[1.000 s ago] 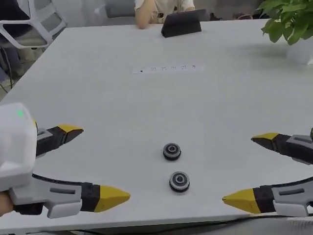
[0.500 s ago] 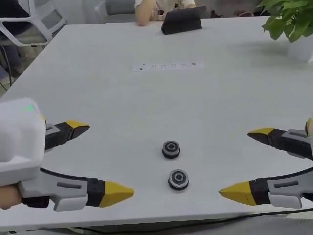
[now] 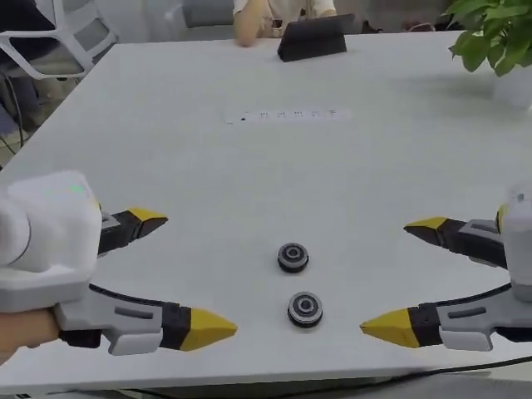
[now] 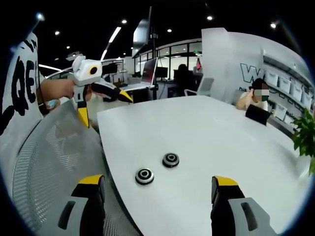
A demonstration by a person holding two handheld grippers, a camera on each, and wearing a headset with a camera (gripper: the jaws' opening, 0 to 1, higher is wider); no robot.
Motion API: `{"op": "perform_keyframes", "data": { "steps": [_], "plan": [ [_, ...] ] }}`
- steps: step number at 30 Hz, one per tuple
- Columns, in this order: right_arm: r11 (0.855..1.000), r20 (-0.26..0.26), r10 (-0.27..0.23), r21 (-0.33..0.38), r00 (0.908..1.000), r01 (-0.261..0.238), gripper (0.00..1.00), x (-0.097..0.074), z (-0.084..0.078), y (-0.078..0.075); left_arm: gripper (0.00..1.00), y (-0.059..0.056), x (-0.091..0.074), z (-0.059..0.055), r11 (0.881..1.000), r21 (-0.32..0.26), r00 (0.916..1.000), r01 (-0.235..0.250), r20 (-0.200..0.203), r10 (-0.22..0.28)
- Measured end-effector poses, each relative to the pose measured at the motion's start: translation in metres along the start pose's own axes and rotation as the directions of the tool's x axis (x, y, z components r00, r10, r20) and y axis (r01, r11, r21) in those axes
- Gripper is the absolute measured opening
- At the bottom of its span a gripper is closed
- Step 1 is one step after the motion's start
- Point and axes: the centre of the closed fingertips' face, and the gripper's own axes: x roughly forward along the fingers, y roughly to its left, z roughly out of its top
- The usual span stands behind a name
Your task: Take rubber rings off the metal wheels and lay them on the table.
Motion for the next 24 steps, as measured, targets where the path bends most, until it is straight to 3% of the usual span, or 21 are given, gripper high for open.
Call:
{"op": "perform_keyframes", "data": {
  "steps": [11,24],
  "plan": [
    [0.999,0.009,0.016,-0.03,0.9998,-0.016,0.87,0.01,0.002,-0.002,0.92,0.0,0.012,0.009,0.999,0.028,0.9995,0.031,0.008,-0.032],
    [0.999,0.013,0.025,-0.04,0.9996,-0.024,0.85,0.02,-0.001,-0.008,0.89,-0.001,0.031,0.011,0.996,0.05,0.9973,0.073,-0.009,-0.072]
  ]
}}
